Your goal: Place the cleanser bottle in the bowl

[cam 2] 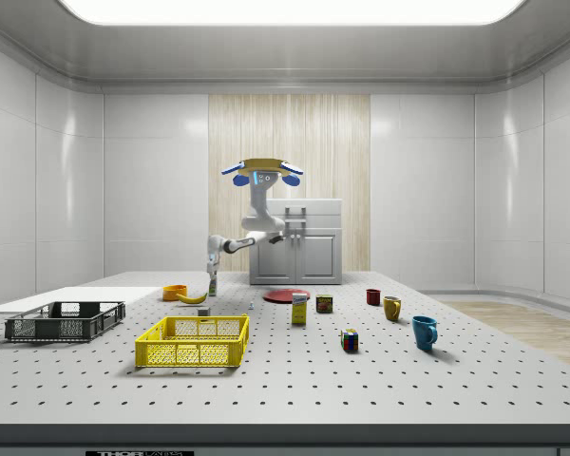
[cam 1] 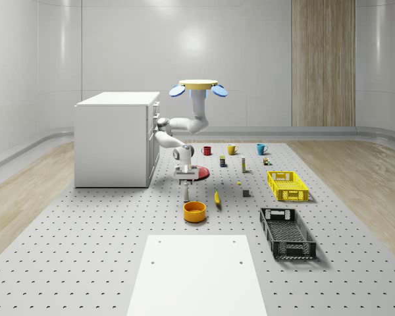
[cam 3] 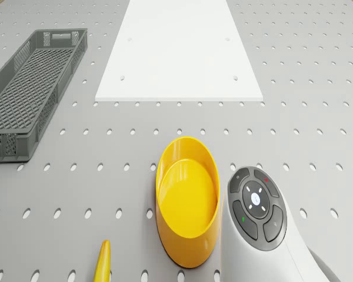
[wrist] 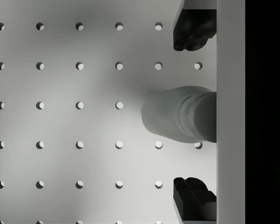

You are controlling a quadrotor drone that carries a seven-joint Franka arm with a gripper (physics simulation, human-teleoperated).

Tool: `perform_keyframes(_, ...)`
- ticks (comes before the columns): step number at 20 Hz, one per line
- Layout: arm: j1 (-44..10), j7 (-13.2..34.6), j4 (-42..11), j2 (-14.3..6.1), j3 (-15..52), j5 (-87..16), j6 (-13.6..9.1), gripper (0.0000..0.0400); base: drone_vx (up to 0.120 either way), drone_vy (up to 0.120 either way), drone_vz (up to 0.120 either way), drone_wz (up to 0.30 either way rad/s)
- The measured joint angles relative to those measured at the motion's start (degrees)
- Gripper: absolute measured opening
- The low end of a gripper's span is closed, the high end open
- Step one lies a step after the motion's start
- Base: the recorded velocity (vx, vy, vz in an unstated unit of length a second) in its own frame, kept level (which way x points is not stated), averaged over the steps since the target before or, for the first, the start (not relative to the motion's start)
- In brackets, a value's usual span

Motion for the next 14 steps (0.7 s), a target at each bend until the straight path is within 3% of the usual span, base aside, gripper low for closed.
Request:
perform_keyframes(8, -0.13, -0.02, 0.3, 0.19, -0.49, -0.49, 0.17, 0.04, 0.0, 0.0, 0.0, 0.0)
perform_keyframes(9, -0.14, -0.02, 0.33, 0.21, -0.55, -0.54, 0.19, 0.034, 0.0, 0.0, 0.0, 0.0)
perform_keyframes(11, -0.15, -0.03, 0.37, 0.26, -0.62, -0.62, 0.2, 0.0255, 0.0, 0.0, 0.0, 0.0)
perform_keyframes(14, -0.15, -0.04, 0.41, 0.31, -0.68, -0.69, 0.2, 0.0186, 0.0, 0.0, 0.0, 0.0)
